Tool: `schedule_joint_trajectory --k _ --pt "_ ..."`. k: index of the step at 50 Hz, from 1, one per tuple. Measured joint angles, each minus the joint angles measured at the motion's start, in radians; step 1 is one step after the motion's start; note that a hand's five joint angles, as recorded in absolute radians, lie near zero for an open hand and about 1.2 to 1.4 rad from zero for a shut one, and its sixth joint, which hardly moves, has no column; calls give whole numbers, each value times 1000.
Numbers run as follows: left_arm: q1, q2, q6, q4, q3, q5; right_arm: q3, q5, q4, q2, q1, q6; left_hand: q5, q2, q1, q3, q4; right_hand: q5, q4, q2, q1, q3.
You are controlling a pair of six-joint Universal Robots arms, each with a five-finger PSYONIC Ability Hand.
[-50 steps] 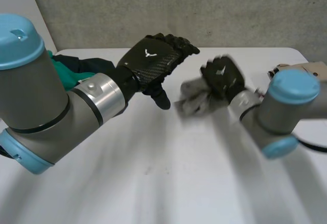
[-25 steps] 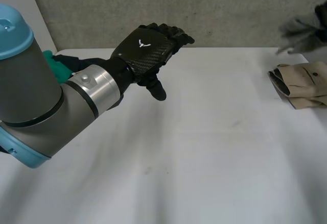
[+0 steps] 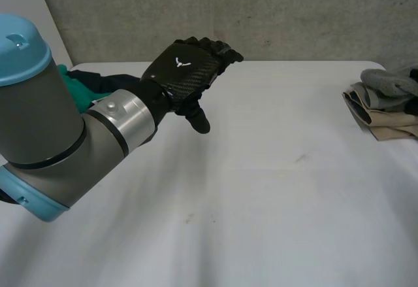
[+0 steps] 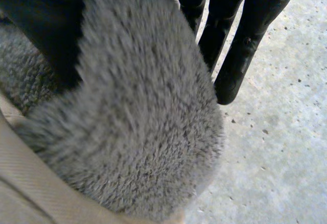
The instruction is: Fold the laundry.
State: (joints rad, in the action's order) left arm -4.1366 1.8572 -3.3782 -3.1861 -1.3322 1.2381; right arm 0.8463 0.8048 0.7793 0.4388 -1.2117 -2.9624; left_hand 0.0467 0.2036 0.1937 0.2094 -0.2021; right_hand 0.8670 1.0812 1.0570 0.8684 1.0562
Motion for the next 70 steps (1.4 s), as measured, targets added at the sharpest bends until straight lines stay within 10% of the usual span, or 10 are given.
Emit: schedule_joint_trajectory --k 2,6,21,27,34,49,60,70 --pt "5 -2 1 1 -2 -1 36 0 -5 29 7 0 0 0 0 0 0 0 0 0 0 0" --pt "29 -5 0 2 -8 -4 144 6 -62 132 30 5 0 0 0 0 0 -775 -820 -804 -649 -801" --pt "56 -36 -1 2 -12 -8 337 47 -590 464 180 259 0 0 0 0 0 -801 -849 -839 -668 -846" --pt "49 -51 0 0 -9 -8 251 330 -790 527 234 553 0 0 -1 0 0 -801 -849 -839 -668 -846" --pt "9 -72 -1 -20 6 8 189 567 -593 604 118 589 0 0 -3 0 0 -801 -849 -839 -668 -846" --pt "-339 3 -128 -165 19 146 714 293 -31 922 -393 186 0 0 -3 0 0 -801 -849 -839 -668 -848" --pt "-565 344 -445 -180 152 137 936 251 -62 875 -569 224 3 4 6 4 -4 -801 -849 -839 -668 -848" --pt "-635 513 -514 -183 249 129 977 304 -128 837 -571 338 516 556 599 548 -557 -801 -849 -839 -668 -848"
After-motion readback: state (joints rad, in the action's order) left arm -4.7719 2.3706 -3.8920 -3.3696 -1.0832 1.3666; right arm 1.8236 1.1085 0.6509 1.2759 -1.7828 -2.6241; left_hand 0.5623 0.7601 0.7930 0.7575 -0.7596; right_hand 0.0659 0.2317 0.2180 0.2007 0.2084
